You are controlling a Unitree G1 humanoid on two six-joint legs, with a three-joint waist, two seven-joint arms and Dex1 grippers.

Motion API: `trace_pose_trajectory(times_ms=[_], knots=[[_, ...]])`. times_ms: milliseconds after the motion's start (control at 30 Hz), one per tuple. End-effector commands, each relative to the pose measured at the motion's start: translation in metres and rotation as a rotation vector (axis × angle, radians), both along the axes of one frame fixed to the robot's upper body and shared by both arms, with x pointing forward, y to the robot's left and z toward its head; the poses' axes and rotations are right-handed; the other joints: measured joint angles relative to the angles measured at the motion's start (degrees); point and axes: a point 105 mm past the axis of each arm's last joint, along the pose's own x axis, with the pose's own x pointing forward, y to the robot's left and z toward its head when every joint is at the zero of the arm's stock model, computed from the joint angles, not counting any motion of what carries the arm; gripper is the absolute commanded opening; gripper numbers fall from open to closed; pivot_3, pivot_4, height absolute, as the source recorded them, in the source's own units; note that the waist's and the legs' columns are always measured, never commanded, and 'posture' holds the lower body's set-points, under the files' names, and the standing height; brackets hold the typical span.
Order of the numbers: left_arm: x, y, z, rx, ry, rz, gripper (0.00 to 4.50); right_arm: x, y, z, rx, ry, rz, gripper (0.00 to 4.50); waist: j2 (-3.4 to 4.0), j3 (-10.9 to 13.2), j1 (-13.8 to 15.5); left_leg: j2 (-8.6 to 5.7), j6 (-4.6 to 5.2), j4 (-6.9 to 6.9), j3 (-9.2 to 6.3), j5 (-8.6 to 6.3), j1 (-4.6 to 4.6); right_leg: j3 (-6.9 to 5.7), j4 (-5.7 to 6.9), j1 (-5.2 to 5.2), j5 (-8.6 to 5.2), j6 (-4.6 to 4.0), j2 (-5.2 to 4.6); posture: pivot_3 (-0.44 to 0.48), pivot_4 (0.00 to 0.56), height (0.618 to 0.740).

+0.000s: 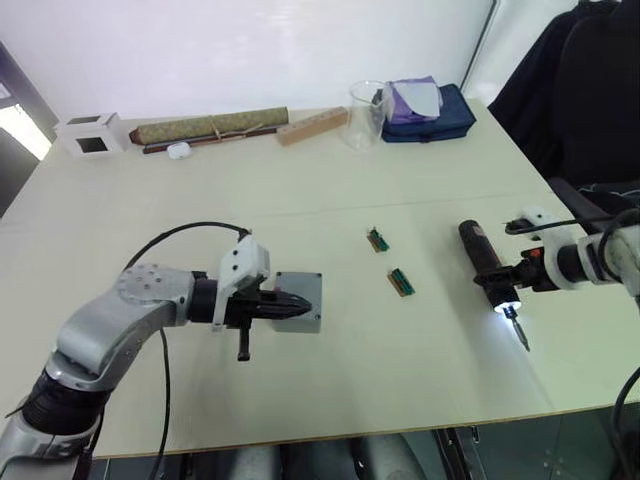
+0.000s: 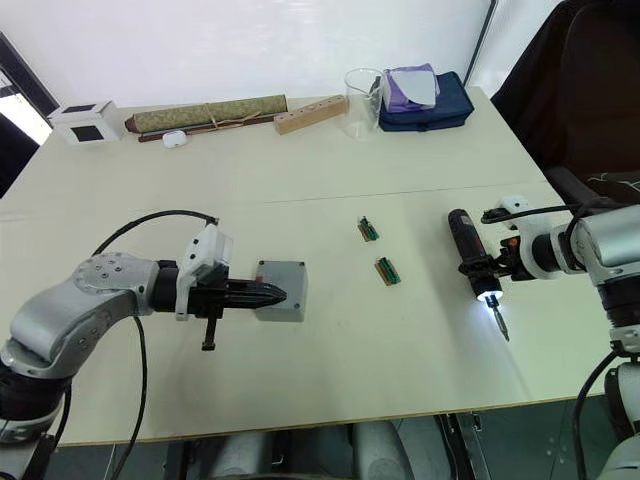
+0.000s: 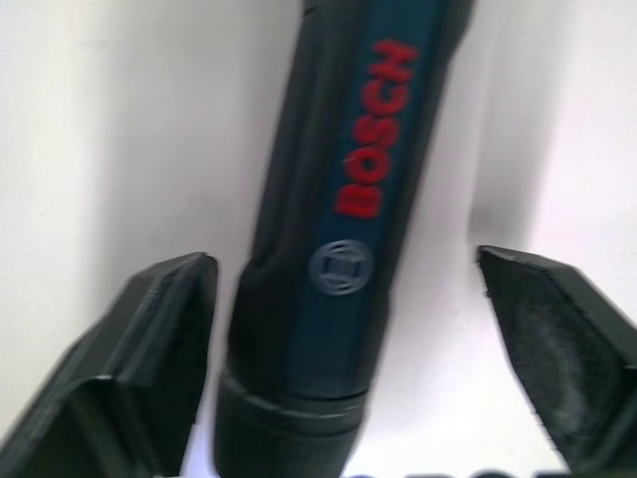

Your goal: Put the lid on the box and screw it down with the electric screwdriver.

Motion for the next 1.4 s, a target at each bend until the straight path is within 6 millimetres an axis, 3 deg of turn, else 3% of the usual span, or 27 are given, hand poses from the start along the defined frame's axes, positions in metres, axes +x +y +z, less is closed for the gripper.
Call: trace_pose_trajectory(times_ms=[33, 167, 267, 300, 367, 467, 700, 867, 1200, 1400], knots=[[0.004, 0.005, 0.006, 0.001, -0.048, 0.021, 0.00, 0.010, -0.001, 0.024, -0.018, -0.101, -0.001, 4.48, 0.00, 0.00, 0.09, 0.00, 0.00, 0.00, 0.00, 0.00, 0.00, 0.00, 0.01, 0.00, 0.00, 0.00, 0.00, 0.000, 0.150, 0.740], [0.021, 0.025, 0.009, 0.026, -0.068, 0.120, 0.00, 0.024, 0.009, 0.092, -0.184, -0.380, 0.128, 4.48, 0.11, 0.05, -0.07, 0.00, 0.00, 0.02, 0.05, 0.00, 0.00, 0.01, 0.07, -0.04, 0.00, 0.00, -0.02, 0.000, 0.150, 0.740], [0.036, 0.036, 0.013, 0.000, -0.084, 0.204, 0.00, 0.025, 0.031, 0.109, -0.198, -0.465, 0.223, 4.48, 0.06, 0.04, 0.08, 0.03, 0.00, 0.02, -0.03, 0.00, 0.00, -0.06, 0.11, -0.07, 0.00, -0.01, 0.03, 0.000, 0.150, 0.740], [0.046, 0.042, 0.014, -0.002, -0.109, 0.261, 0.00, 0.024, 0.051, 0.109, -0.168, -0.490, 0.299, 4.48, 0.02, 0.03, 0.10, 0.06, 0.00, 0.01, -0.06, 0.00, 0.00, -0.09, 0.10, -0.05, 0.00, -0.01, 0.04, 0.000, 0.150, 0.740], [0.061, 0.050, 0.009, 0.037, -0.153, 0.349, 0.00, 0.011, 0.096, 0.101, -0.047, -0.504, 0.466, 4.48, -0.08, -0.02, 0.12, 0.06, 0.00, 0.02, -0.09, 0.00, 0.01, -0.11, 0.10, -0.01, 0.00, -0.01, 0.04, 0.000, 0.150, 0.740], [0.059, 0.049, -0.003, 0.085, -0.152, 0.337, 0.00, -0.022, 0.152, 0.079, 0.094, -0.488, 0.715, 4.48, -0.16, -0.05, 0.14, 0.07, 0.00, 0.04, -0.14, 0.00, 0.02, -0.12, 0.13, 0.04, 0.00, -0.01, 0.04, 0.000, 0.150, 0.740], [0.049, 0.045, -0.025, 0.126, -0.105, 0.302, 0.00, -0.074, 0.209, 0.012, 0.163, -0.374, 0.944, 4.48, -0.41, -0.12, 0.86, -0.02, 0.00, 0.13, -0.20, 0.00, -0.05, -0.17, 0.12, 0.09, 0.01, 0.00, -0.16, 0.000, 0.150, 0.740], [0.053, 0.034, -0.040, 0.150, -0.101, 0.288, 0.00, -0.073, 0.226, -0.002, 0.205, -0.357, 0.936, 4.48, -0.41, -0.12, 0.70, -0.01, -0.03, 0.26, -0.19, 0.01, 0.05, -0.17, 0.19, 0.17, 0.02, -0.02, -0.09, 0.000, 0.150, 0.740], [0.070, 0.007, -0.040, 0.113, -0.129, 0.222, 0.00, -0.086, 0.249, -0.007, 0.344, -0.323, 0.995, 4.48, -0.43, -0.13, 0.83, -0.02, -0.03, 0.27, -0.25, 0.01, 0.08, -0.22, 0.23, 0.22, 0.04, -0.01, -0.06, 0.000, 0.150, 0.740], [0.084, 0.017, -0.039, 0.145, -0.166, 0.252, 0.00, -0.083, 0.242, -0.001, 0.313, -0.362, 0.976, 4.48, -0.43, -0.13, 0.52, -0.02, -0.03, 0.28, -0.28, 0.01, 0.08, -0.24, 0.26, 0.22, 0.05, 0.00, -0.05, 0.000, 0.150, 0.740]])
